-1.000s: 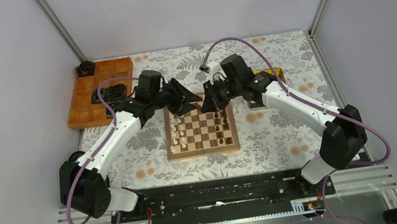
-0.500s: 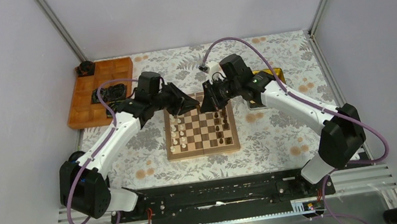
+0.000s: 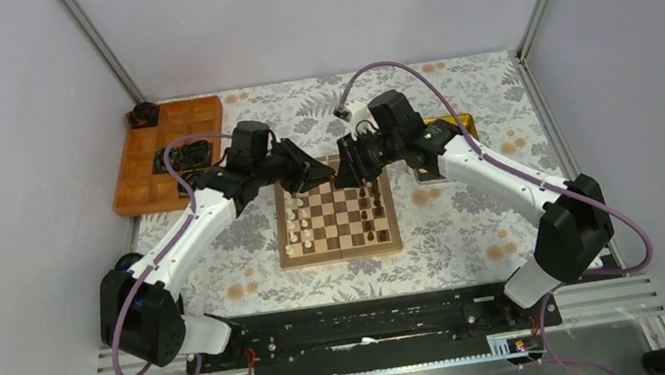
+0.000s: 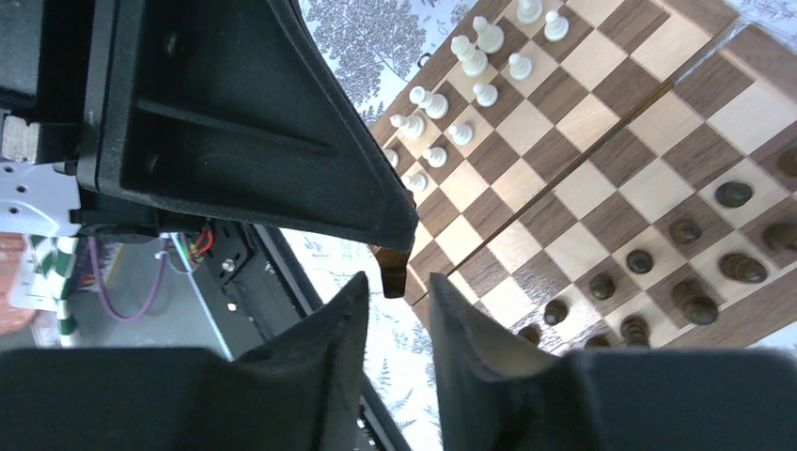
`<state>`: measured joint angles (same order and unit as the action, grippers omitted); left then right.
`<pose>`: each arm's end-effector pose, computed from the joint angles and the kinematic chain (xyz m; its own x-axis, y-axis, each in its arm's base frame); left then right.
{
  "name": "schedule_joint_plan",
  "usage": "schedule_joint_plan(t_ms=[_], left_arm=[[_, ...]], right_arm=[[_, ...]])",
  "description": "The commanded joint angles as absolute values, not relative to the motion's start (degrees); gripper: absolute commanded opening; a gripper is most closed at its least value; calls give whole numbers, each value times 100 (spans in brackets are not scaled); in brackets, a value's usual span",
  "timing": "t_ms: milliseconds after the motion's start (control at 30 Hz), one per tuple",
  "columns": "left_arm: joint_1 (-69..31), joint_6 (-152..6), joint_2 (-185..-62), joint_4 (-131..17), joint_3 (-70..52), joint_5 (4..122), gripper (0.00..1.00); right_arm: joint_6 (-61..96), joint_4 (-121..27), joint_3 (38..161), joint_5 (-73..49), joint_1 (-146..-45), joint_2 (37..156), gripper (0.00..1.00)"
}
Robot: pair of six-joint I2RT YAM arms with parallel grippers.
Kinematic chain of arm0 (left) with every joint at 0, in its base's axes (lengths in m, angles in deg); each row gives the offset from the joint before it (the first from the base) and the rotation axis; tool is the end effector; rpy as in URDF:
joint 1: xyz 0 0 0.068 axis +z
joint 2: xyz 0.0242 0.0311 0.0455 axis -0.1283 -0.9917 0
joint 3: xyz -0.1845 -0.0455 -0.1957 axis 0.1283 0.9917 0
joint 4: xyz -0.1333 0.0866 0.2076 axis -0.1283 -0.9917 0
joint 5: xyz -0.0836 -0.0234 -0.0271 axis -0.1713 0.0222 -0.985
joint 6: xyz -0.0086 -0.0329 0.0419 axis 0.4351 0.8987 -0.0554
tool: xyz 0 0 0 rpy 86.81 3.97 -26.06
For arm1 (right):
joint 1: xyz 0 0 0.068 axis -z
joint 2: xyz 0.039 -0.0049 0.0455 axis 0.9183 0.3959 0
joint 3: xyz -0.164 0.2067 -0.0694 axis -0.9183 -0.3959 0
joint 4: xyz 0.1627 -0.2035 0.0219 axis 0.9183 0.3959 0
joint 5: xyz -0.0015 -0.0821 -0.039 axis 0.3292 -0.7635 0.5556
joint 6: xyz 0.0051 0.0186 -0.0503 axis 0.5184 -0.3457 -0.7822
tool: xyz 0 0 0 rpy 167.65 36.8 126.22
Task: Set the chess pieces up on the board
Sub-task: Place the chess piece on the chessboard.
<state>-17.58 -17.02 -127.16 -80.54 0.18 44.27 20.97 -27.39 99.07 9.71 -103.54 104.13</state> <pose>0.2711 -0.1440 0.2960 -0.8603 -0.5078 -0.0446 -0.2459 0.4901 -0.8363 0.2728 0.2265 0.3186 -0.5874 -0.2513 -0.7693 -0.7586 0.5021 0.4152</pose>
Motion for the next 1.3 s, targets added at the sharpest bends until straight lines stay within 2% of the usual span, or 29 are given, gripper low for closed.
schedule_joint_plan(t_ms=[0,267,433,800,933,1267], left_arm=[[-1729,-1504,-12537,-7663,57,4396,0],[-1603,-1185,-12574,-7540,33,4420,0],[-1370,-459,-12548,-6854,351,4236,0],[-1179,1890,-12655,-4283,1294,3723,0],[-1178,2090,-12595,-4155,1327,3686,0],[-1179,2145,-12519,-4211,1512,3647,0]], right_arm=[[2027,-2988,10110,778,-10404,10052,41],[2065,-3251,9956,707,-10403,9741,51],[2385,-4045,9298,565,-10404,9295,51],[2607,-6110,7926,-277,-10406,8802,49],[2544,-6665,7677,-615,-10404,8858,48],[2544,-6942,7944,-569,-10403,9137,47]])
